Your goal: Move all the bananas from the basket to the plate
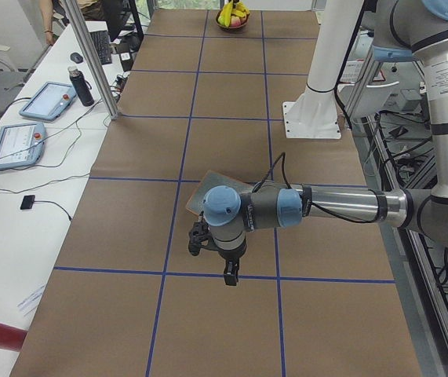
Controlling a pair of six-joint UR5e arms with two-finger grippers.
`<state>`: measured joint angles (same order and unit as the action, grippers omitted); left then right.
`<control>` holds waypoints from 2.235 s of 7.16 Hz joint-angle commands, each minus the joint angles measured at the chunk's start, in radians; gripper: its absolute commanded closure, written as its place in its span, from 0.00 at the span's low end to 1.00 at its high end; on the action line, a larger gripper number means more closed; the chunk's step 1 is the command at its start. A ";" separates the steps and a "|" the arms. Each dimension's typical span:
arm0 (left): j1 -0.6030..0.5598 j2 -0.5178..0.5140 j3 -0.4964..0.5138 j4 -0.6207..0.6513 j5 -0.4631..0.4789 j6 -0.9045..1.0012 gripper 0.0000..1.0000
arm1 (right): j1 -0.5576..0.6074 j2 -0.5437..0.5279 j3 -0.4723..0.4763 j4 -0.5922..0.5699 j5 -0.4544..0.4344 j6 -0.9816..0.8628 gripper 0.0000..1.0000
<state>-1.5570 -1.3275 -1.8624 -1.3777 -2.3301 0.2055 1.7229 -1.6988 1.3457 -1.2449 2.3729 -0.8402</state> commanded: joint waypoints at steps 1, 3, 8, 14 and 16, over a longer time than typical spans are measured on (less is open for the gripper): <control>0.000 0.001 0.003 -0.003 0.002 0.000 0.00 | 0.036 0.036 0.047 -0.091 0.002 0.009 1.00; 0.000 -0.002 -0.003 -0.006 0.002 -0.006 0.00 | 0.063 0.074 0.081 -0.165 0.035 0.041 1.00; 0.000 -0.108 -0.031 -0.166 0.009 -0.008 0.00 | -0.084 0.148 0.324 -0.151 0.129 0.583 1.00; 0.139 -0.346 0.149 -0.664 -0.097 -0.418 0.00 | -0.411 0.324 0.570 -0.023 0.105 1.449 1.00; 0.268 -0.404 0.144 -0.805 -0.098 -0.744 0.00 | -0.625 0.385 0.569 0.230 -0.114 1.855 1.00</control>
<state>-1.3566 -1.6951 -1.7131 -2.0988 -2.4223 -0.3576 1.2264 -1.3509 1.9085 -1.1596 2.3898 0.7713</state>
